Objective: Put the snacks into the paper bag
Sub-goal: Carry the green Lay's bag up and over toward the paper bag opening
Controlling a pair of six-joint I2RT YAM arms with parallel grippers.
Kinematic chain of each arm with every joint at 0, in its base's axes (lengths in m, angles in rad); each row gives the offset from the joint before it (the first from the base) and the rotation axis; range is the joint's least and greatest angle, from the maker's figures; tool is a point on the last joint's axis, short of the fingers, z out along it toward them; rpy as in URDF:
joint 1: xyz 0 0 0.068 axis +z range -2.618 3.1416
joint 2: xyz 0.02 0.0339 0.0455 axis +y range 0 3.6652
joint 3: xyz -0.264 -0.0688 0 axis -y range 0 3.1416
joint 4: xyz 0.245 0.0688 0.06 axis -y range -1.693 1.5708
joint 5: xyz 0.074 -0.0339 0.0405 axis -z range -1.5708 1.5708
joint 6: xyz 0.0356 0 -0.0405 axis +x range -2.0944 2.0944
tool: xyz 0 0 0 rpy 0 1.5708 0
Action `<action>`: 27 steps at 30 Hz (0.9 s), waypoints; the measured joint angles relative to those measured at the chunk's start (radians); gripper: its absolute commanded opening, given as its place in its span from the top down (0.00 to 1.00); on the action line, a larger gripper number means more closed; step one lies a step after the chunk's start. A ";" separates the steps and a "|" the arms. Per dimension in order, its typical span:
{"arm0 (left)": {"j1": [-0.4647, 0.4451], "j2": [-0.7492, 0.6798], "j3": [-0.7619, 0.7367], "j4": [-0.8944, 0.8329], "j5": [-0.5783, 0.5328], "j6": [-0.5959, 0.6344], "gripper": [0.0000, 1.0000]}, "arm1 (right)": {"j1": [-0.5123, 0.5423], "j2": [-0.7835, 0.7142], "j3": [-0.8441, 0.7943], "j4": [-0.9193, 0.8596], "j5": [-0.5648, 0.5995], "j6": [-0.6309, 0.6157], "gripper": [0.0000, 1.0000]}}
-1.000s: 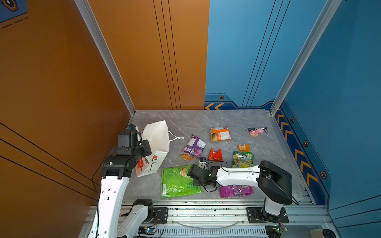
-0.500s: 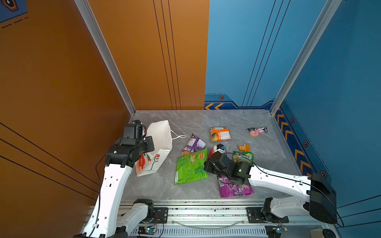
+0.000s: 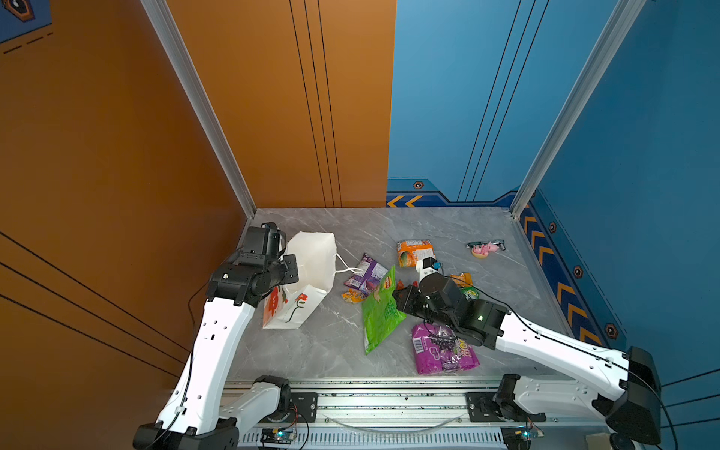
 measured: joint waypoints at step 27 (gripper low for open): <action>-0.151 0.090 0.071 -0.004 -0.004 -0.012 1.00 | -0.101 -0.004 0.345 -0.213 0.005 -0.191 1.00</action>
